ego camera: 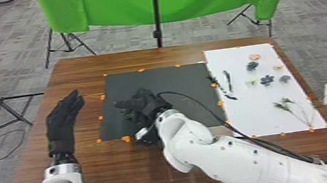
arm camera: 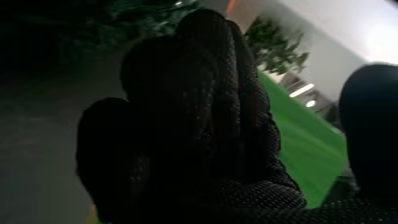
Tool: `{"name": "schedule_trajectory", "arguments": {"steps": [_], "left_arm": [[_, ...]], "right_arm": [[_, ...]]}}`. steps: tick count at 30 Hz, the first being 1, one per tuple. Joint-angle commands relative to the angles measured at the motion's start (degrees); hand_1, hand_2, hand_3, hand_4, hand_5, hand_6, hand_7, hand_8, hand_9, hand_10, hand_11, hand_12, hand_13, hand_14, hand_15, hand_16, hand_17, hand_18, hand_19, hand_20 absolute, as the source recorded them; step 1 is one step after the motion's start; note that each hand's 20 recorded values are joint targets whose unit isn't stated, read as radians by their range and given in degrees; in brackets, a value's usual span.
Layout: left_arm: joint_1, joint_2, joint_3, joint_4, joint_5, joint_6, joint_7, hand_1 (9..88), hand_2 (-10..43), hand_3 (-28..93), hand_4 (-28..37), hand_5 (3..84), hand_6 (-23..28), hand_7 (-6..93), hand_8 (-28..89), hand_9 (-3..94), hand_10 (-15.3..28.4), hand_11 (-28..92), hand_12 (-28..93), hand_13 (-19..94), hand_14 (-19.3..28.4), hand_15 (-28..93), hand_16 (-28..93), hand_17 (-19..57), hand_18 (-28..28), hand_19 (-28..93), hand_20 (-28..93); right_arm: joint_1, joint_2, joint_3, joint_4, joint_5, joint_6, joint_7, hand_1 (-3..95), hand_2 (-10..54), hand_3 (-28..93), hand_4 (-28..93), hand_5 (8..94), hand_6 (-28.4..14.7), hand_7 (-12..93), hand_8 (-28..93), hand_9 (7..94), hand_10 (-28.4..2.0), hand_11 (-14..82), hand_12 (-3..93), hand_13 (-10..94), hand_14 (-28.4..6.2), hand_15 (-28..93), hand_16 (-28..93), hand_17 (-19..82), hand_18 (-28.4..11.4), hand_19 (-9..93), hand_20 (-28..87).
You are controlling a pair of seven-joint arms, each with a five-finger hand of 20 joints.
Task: Arrange flowers
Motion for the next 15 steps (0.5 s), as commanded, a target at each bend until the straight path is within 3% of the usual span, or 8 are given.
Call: {"name": "schedule_trajectory", "arguments": {"steps": [1,6,8,10,12,15], "left_arm": [[5.35,-2.02,0.43,0.69,0.19,1.15,-0.44,17.9,9.8,64,-28.3,44.6,6.4,8.4,-5,40.6,14.8,18,10,30,16.5,21,-3,6.3,12.2,12,18],[6.02,-1.65,-0.11,-0.43,0.36,1.65,-0.99,18.8,10.1,63,-28.3,44.7,6.5,8.6,-5,40.7,14.9,18,10,30,16.6,21,-3,6.4,12.3,13,18],[6.51,-1.63,-0.66,-1.05,0.99,1.71,-1.57,19.0,10.5,64,-28.3,44.9,6.6,8.6,-5,40.9,14.9,18,10,30,16.7,21,-3,6.5,12.2,13,18],[6.8,-1.5,-1.09,-1.33,2.32,1.75,-2.24,22.4,7.5,66,-28.1,44.9,6.6,8.8,-5,41.0,14.9,18,10,31,16.8,22,-4,6.6,12.2,13,18],[7.11,-1.47,-1.36,-1.57,2.35,1.61,-2.41,27.0,3.6,66,-27.1,45.0,6.6,8.9,-5,41.0,14.8,18,10,31,16.8,22,-4,6.5,12.3,14,18],[7.66,-1.6,-1.59,-1.83,2.38,1.76,-2.55,28.8,1.8,66,-25.2,45.0,6.5,9.2,-5,41.0,14.7,18,10,31,16.8,22,-4,6.4,12.3,14,18]], "right_arm": [[-1.3,7.39,2.21,-5.78,-15.97,-12.54,4.05,16.7,10.2,59,-13,73.4,-7.2,15,-7,82.4,-17.4,41.2,30.6,94,-5.1,53,30,71,-8.7,92,39],[-2.53,10.64,3.06,-8.3,-17.67,-15.85,5.2,16.8,12.7,57,-14,72.3,-7.7,13,-6,82.6,-17.6,42.2,31.0,94,-5.0,54,31,71,-8.8,93,41],[-3.0,11.34,3.56,-8.92,-17.33,-17.36,5.97,16.7,12.8,57,-13,72.3,-7.7,12,-6,82.6,-17.7,42.3,31.0,94,-5.1,55,31,71,-8.8,93,41],[-3.59,11.88,4.38,-9.7,-16.39,-19.83,7.07,16.5,12.7,58,-13,72.4,-7.9,12,-6,82.6,-17.7,42.4,31.0,94,-5.0,55,31,71,-8.8,93,42],[-4.08,12.44,4.83,-10.72,-15.25,-21.47,7.67,16.5,12.7,57,-13,72.7,-8.1,12,-6,82.6,-17.8,42.5,31.0,94,-5.0,55,31,71,-8.7,93,42],[-4.34,12.63,4.79,-11.93,-13.46,-22.72,7.74,16.9,12.7,55,-14,74.0,-8.5,12,-6,82.8,-17.9,42.6,30.9,94,-5.0,55,31,71,-8.5,93,42]]}}
